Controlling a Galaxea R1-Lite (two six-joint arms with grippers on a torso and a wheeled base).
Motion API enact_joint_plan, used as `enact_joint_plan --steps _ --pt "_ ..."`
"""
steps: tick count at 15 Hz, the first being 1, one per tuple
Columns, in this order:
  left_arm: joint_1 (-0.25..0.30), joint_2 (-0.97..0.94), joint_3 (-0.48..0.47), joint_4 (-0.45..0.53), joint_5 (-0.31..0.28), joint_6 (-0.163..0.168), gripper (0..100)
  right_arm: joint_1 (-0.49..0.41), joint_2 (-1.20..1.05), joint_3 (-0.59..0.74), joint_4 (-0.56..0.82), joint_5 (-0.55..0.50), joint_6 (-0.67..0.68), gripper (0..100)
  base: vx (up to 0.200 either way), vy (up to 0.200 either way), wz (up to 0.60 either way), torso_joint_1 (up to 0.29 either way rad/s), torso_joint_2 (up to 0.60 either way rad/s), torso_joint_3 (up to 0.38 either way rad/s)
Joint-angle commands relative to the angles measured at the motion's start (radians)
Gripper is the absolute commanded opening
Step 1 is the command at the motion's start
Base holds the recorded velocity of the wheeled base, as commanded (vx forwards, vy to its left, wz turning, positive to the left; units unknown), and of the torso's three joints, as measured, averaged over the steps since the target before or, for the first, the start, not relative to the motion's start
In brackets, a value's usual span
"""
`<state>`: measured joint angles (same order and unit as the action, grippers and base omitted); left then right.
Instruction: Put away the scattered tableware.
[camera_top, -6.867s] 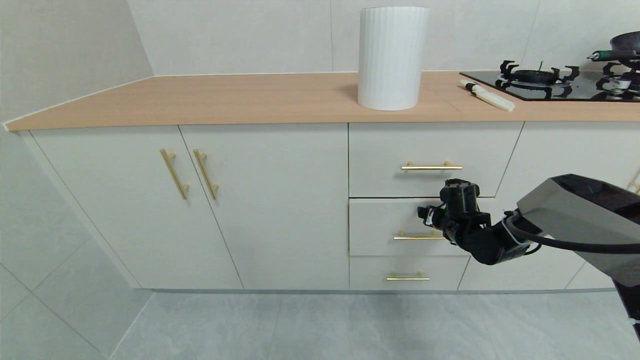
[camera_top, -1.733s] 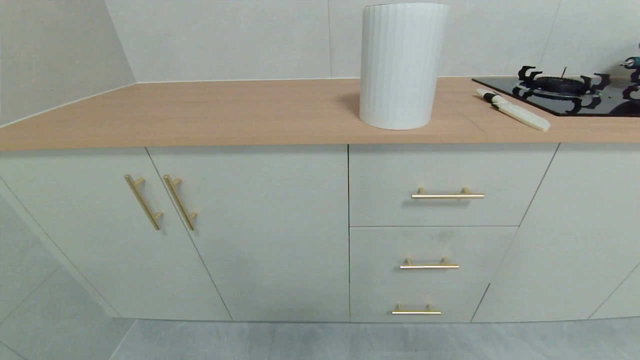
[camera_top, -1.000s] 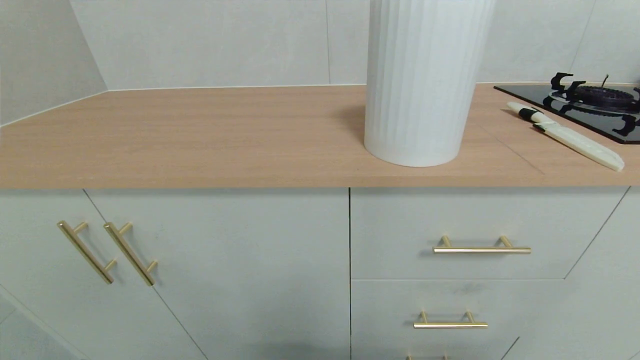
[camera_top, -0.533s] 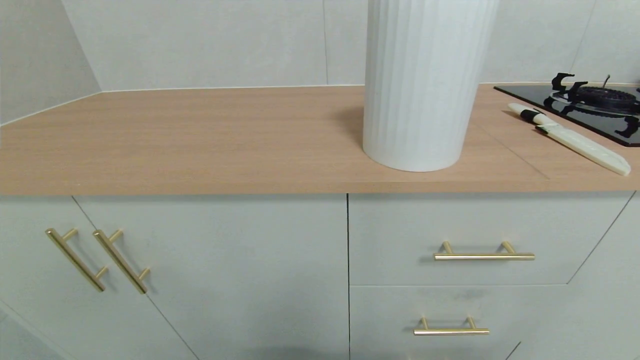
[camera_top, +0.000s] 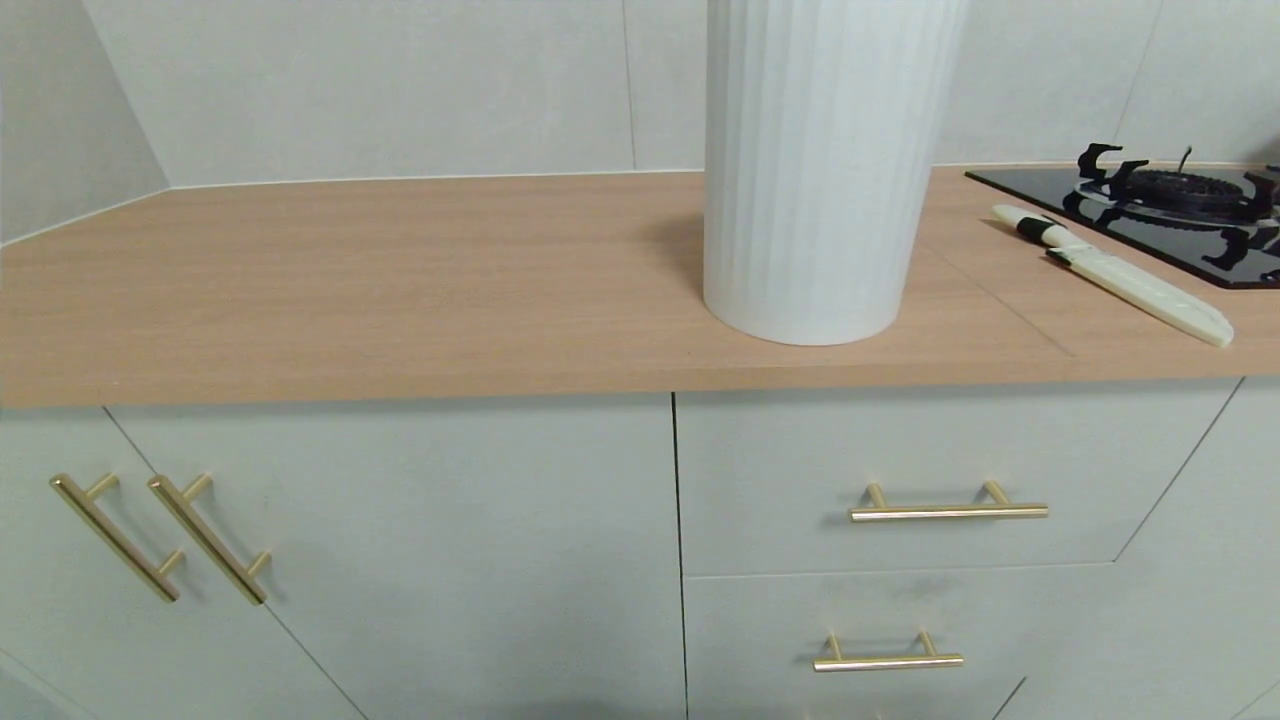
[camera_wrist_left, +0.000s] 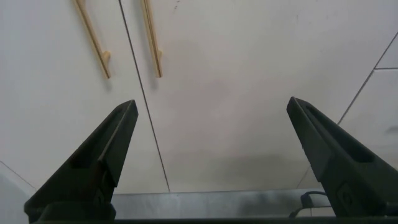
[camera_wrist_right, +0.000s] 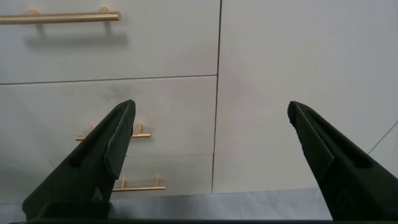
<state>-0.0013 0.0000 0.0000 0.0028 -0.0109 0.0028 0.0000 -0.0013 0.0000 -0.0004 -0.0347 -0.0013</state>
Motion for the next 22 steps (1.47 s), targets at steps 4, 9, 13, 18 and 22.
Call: enact_joint_plan --steps 4,9,13,18,22 --pt "0.0 0.0 0.0 0.0 0.0 0.002 100 0.0 0.001 0.0 0.0 0.001 0.0 100 0.0 -0.05 0.0 0.001 0.0 -0.001" --pt "0.0 0.0 0.0 -0.001 0.0 0.0 100 0.0 0.001 0.0 0.0 -0.001 0.0 100 0.0 -0.2 0.0 0.003 0.0 0.002" --pt "0.0 0.0 0.0 0.0 0.0 0.0 100 0.0 0.001 0.0 0.0 0.001 0.0 100 0.0 0.0 0.0 0.0 0.0 0.0" --pt "0.0 0.0 0.0 0.0 0.0 -0.001 100 0.0 0.001 0.0 0.0 -0.001 0.0 100 0.12 0.0 0.0 0.0 0.0 0.002" --pt "0.001 0.0 0.0 0.0 0.0 -0.001 100 0.0 0.001 0.0 0.0 -0.001 0.0 100 0.0 0.0 0.0 0.0 0.0 0.0"
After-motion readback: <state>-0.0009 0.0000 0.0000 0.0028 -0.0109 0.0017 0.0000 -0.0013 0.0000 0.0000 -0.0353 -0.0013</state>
